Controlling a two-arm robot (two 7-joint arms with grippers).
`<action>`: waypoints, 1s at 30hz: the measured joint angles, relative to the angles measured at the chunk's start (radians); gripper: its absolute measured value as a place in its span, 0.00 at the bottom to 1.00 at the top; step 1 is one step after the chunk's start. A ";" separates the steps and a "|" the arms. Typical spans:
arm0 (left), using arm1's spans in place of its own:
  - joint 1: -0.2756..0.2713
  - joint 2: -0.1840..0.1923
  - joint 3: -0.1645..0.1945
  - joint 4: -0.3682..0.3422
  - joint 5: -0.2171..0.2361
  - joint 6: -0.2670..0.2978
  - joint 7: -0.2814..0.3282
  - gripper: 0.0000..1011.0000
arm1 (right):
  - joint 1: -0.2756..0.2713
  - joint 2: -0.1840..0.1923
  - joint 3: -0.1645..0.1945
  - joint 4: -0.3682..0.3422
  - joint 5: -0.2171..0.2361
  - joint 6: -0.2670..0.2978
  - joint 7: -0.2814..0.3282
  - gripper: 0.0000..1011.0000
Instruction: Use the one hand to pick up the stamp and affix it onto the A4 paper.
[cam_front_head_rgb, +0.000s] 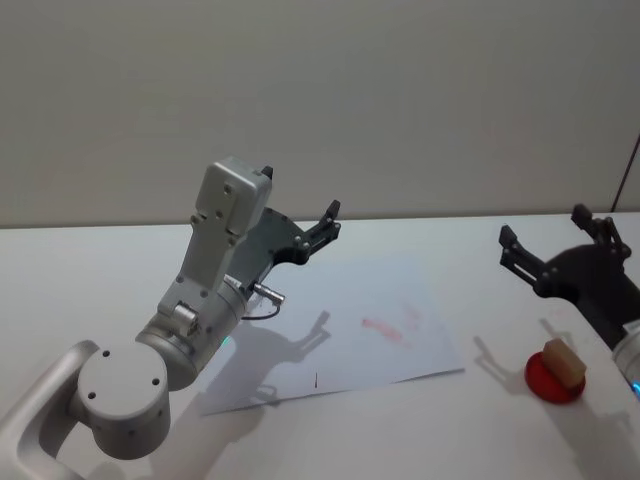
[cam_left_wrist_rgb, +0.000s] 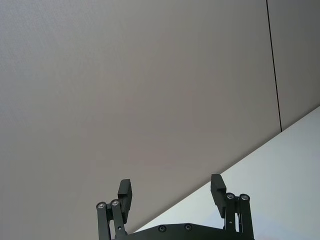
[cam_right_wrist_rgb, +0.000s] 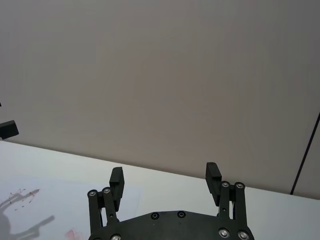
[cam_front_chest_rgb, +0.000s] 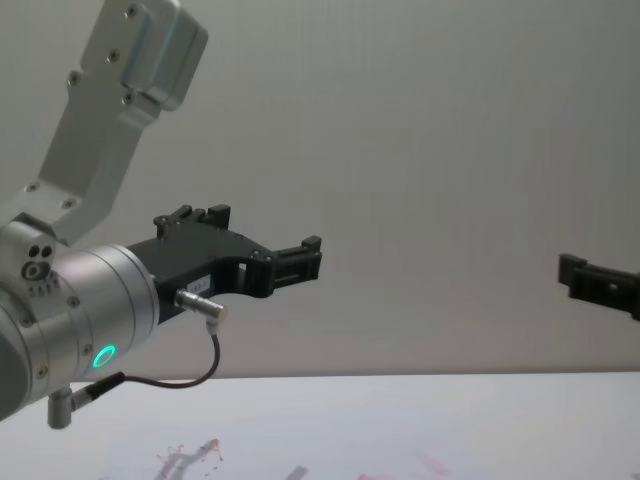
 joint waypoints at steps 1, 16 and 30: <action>0.000 0.000 0.000 0.000 0.000 0.000 0.000 0.99 | -0.005 0.003 0.001 -0.004 0.001 0.002 -0.004 0.99; 0.000 0.000 0.000 0.000 0.000 0.000 0.000 0.99 | -0.149 0.081 0.034 -0.105 0.027 0.105 -0.116 0.99; 0.000 0.000 0.000 0.000 0.000 0.000 0.000 0.99 | -0.188 0.097 0.039 -0.125 0.023 0.237 -0.130 0.99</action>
